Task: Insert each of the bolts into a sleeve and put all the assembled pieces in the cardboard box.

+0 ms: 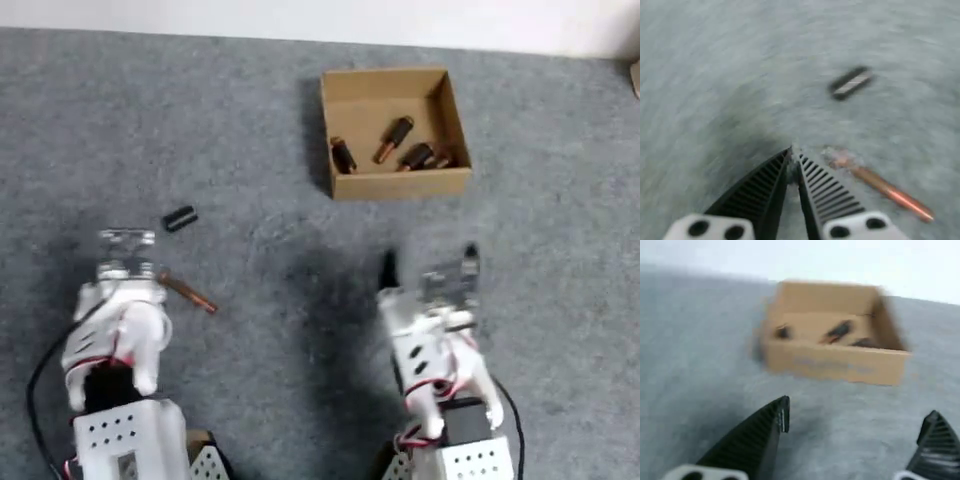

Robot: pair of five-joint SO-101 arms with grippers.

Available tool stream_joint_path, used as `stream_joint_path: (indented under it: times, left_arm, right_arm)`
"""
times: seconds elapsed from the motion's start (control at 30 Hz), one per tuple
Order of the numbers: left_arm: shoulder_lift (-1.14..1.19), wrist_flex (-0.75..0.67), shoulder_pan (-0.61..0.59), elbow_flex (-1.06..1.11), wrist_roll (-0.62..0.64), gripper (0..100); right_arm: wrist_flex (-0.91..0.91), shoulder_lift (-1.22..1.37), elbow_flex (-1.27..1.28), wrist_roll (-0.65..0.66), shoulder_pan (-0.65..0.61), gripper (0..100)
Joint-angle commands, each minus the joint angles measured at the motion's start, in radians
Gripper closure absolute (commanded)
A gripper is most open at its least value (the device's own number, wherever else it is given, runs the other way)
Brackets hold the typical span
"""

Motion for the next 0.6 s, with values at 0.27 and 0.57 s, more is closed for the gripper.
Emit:
stream_joint_path:
  times: [0.27, 0.57]
  left_arm:
    - [-0.096, -0.021, -0.117, -0.005, 0.055, 100]
    - [-0.104, -0.026, -0.197, -0.016, 0.055, 100]
  right_arm:
    - [0.173, 0.159, -0.15, 0.127, -0.355, 62.8]
    - [0.15, 1.086, -0.863, 0.221, -0.479, 62.8]
